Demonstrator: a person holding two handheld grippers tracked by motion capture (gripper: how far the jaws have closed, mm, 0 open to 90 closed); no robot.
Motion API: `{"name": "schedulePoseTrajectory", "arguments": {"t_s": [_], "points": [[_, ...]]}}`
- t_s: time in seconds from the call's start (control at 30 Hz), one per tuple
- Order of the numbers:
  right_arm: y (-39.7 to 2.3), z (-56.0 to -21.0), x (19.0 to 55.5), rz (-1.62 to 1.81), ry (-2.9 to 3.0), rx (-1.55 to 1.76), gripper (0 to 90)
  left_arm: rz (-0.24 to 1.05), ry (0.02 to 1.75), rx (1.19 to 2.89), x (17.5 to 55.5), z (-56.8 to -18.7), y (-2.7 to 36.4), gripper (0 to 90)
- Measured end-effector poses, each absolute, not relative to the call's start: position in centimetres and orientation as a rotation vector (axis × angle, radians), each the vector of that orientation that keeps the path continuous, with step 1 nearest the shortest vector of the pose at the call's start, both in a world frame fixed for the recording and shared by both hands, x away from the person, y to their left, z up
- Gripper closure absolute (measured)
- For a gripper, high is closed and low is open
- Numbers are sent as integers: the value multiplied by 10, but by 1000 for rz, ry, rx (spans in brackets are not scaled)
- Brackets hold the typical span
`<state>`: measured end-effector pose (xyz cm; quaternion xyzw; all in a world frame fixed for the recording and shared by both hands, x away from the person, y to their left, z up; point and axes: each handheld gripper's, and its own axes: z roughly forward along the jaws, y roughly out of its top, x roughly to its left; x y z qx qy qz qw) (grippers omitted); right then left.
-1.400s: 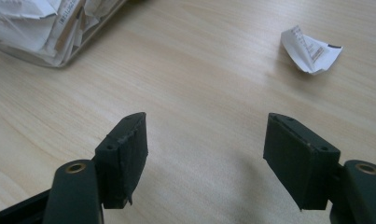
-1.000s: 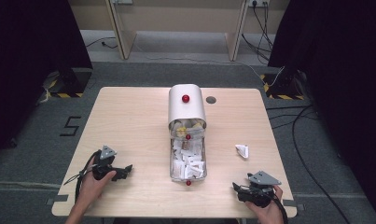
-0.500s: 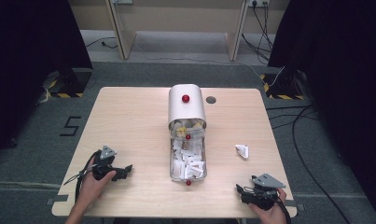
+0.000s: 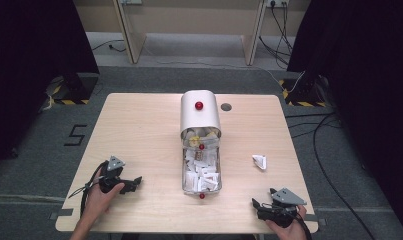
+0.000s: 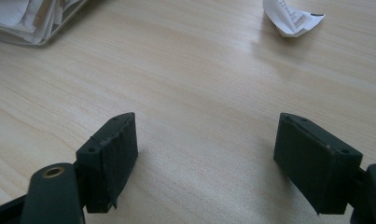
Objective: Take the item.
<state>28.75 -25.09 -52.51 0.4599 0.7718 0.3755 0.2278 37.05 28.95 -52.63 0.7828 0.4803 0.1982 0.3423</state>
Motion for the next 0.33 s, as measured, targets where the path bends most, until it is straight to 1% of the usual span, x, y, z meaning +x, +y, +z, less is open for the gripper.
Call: {"name": "schedulePoseTrajectory", "arguments": {"t_s": [0.33], "points": [[-251,-525,287,1034,2126,1270,224,516,1249,2037,371,-526,290,0]]}}
